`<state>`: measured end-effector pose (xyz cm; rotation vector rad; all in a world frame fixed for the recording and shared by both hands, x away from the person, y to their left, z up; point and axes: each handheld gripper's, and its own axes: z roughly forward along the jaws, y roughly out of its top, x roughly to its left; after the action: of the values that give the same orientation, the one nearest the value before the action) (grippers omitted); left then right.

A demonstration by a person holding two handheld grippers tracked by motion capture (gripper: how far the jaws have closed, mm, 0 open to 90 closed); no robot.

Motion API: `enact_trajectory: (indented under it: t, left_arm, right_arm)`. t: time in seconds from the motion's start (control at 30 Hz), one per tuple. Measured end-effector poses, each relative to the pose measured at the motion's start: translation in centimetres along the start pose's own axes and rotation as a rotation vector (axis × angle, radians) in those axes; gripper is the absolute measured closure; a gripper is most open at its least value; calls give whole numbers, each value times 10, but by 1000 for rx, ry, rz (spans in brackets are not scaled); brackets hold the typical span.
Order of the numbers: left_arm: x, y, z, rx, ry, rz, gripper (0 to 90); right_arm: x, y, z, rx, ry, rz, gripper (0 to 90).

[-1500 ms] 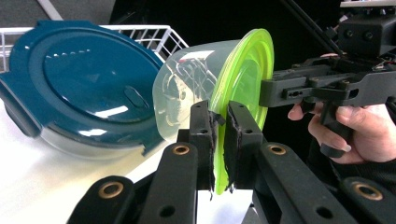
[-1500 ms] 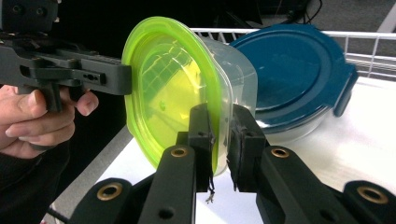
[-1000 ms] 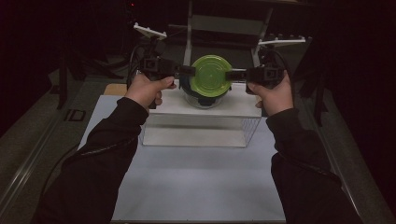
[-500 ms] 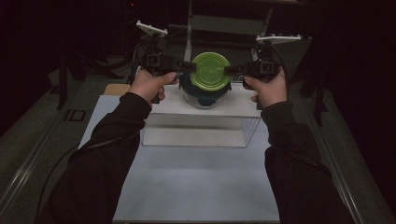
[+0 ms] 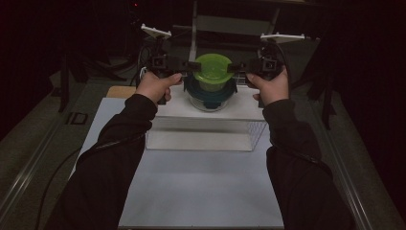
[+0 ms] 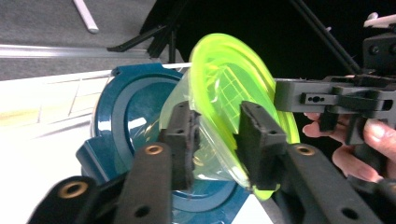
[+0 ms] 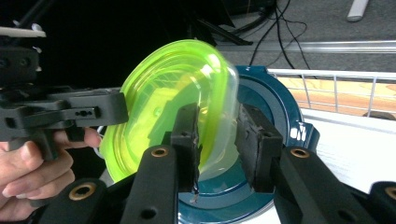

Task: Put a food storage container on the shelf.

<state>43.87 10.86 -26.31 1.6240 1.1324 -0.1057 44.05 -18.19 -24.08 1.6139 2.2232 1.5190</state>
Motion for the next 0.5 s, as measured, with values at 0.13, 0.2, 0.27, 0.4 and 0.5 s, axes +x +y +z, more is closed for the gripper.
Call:
enact_trajectory:
  t: [0.13, 0.2, 0.27, 0.4, 0.5]
  left_arm:
    - [-2, 1, 3, -2, 12, 16, 569]
    - [-3, 1, 3, -9, 21, 22, 521]
    - [-3, 2, 1, -31, 24, 25, 467]
    - [-3, 1, -3, -46, -34, 38, 374]
    - [-8, -2, -7, -50, -33, 63, 300]
  right_arm:
    - [-1, 2, 4, 0, 1, 6, 587]
    - [-1, 2, 5, -5, -8, -1, 558]
    - [-1, 2, 5, -11, -2, -6, 506]
    - [1, 2, 1, -27, 9, -21, 411]
    - [3, 1, -2, -31, 24, -33, 337]
